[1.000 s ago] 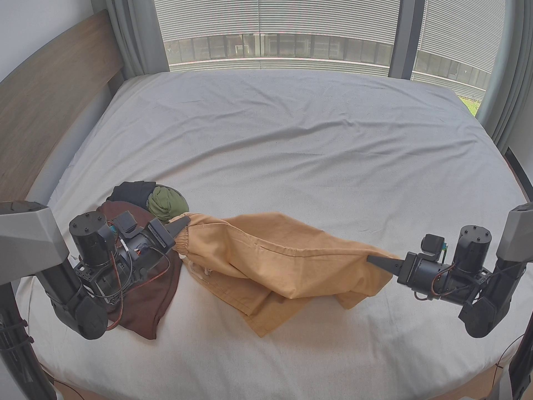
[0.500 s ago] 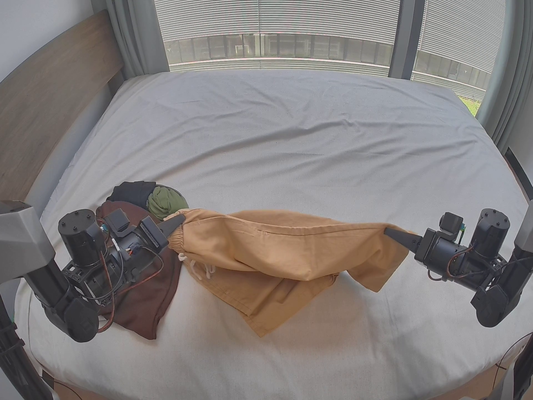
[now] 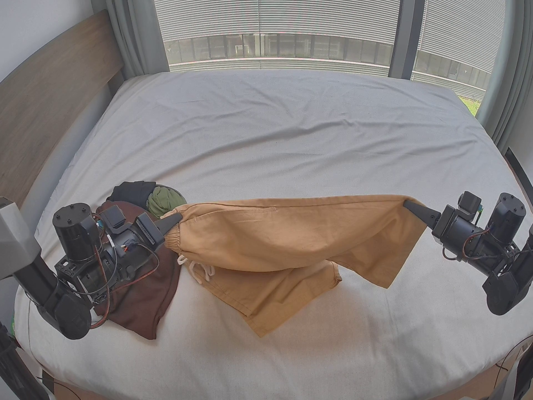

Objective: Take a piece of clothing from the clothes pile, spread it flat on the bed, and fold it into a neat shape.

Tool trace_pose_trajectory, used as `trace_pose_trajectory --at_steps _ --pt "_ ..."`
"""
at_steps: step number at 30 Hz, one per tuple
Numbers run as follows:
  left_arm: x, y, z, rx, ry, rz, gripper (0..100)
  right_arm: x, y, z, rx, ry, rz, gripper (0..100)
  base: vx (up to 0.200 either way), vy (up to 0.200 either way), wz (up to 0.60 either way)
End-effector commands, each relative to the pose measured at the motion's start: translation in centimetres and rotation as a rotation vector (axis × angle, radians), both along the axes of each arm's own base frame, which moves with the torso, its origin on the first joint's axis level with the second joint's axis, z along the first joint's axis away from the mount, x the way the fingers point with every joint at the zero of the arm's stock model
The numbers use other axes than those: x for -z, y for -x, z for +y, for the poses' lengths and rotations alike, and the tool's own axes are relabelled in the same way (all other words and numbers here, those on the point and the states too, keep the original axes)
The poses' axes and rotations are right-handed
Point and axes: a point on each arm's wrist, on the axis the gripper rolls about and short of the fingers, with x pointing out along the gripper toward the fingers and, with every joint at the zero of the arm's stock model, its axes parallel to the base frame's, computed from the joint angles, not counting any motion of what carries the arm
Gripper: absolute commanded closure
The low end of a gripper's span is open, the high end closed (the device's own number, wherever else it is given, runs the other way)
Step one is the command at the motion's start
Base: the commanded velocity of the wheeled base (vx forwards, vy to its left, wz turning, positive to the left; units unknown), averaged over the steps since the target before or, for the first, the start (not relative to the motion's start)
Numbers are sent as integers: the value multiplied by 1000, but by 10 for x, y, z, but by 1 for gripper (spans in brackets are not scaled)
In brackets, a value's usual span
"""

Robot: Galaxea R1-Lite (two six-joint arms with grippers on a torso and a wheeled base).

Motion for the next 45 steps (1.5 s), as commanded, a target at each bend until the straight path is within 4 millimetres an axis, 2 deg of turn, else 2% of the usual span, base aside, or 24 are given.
trace_pose_trajectory --at_steps 1,16,22,30,45 --pt "1 0 1 -2 0 2 100 -5 0 -1 5 -2 -20 100 0 0 0" --pt "7 -8 0 -17 -4 2 100 -6 -1 -4 8 -4 -25 100 0 0 0" --pt "3 -8 0 -17 4 -22 100 -4 0 -3 6 -3 -16 100 0 0 0" --pt "5 -10 4 -30 3 -18 100 -12 2 -6 16 -7 -44 100 0 0 0" --pt "1 -11 5 -36 13 -55 100 -7 3 -3 14 2 -28 100 0 0 0"
